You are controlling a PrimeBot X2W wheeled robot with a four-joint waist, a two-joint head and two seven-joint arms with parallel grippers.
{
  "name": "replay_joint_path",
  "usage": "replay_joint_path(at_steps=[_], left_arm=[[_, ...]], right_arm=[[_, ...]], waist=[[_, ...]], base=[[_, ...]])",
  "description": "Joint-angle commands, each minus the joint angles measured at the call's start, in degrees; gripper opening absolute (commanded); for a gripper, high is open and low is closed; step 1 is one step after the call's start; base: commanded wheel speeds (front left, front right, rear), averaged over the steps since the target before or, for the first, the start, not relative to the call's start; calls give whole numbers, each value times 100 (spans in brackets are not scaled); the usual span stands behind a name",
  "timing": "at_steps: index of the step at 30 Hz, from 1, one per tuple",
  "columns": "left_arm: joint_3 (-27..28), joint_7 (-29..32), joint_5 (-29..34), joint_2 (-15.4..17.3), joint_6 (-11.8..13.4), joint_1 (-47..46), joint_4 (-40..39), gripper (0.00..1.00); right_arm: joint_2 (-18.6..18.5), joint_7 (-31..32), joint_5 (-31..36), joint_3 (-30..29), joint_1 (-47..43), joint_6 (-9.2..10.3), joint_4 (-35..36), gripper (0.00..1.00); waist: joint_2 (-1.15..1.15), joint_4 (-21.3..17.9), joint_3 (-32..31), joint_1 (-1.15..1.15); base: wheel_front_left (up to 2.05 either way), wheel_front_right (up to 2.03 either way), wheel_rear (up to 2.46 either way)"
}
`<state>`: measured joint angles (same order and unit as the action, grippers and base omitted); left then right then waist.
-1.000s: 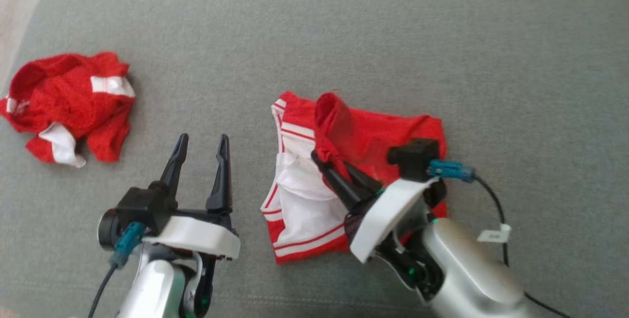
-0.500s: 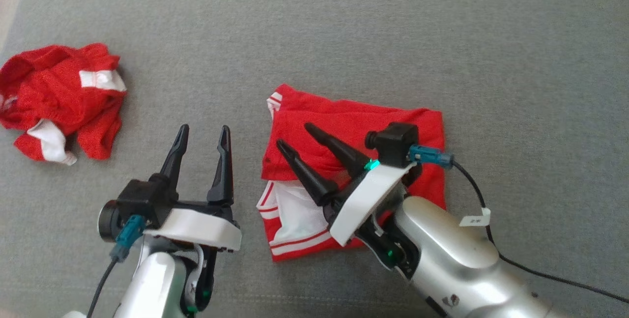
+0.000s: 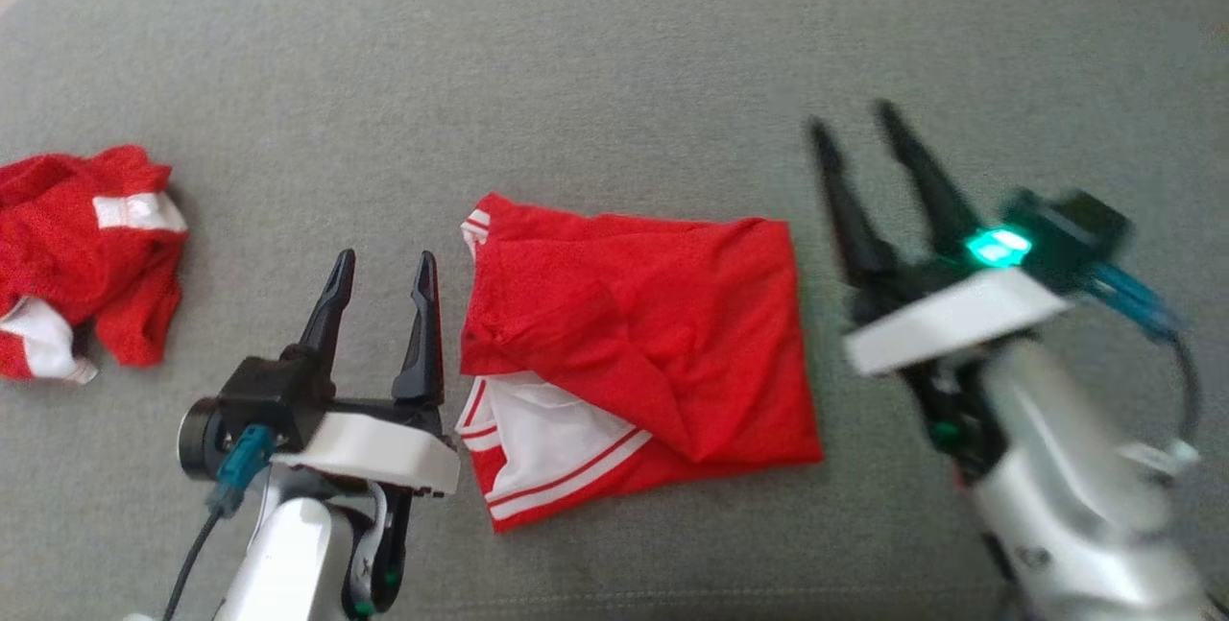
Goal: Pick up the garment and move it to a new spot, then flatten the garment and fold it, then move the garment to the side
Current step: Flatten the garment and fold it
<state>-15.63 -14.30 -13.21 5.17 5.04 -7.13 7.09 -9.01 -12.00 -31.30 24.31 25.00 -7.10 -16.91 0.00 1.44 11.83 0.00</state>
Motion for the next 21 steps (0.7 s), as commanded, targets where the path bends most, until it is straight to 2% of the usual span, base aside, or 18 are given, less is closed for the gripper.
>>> replay_joint_path(at_steps=[1,6,10,15,21], left_arm=[[220,-70,34,90,13,-79,-199,100],[225,-57,17,149,20,-41,-216,100],[250,-35,-12,204,27,-25,-224,100],[253,1,-7,280,53,47,-233,100],[209,65,-18,320,78,177,-266,100]], right_arm=[[-20,64,180,-163,-210,-39,284,100],[-226,409,1116,-1378,-1058,-39,923,100],[-87,711,1640,-2035,-1712,-39,1521,100],[92,1021,1887,-2266,-2222,-39,2062,100],[190,1228,1913,-2324,-2507,-39,2327,100]], waist=[[0,-47,-46,0],[0,-104,-126,0],[0,-111,-193,0],[0,-119,-279,0],[0,-88,-357,0]], base=[[0,0,0],[0,0,0],[0,0,0],[0,0,0],[0,0,0]])
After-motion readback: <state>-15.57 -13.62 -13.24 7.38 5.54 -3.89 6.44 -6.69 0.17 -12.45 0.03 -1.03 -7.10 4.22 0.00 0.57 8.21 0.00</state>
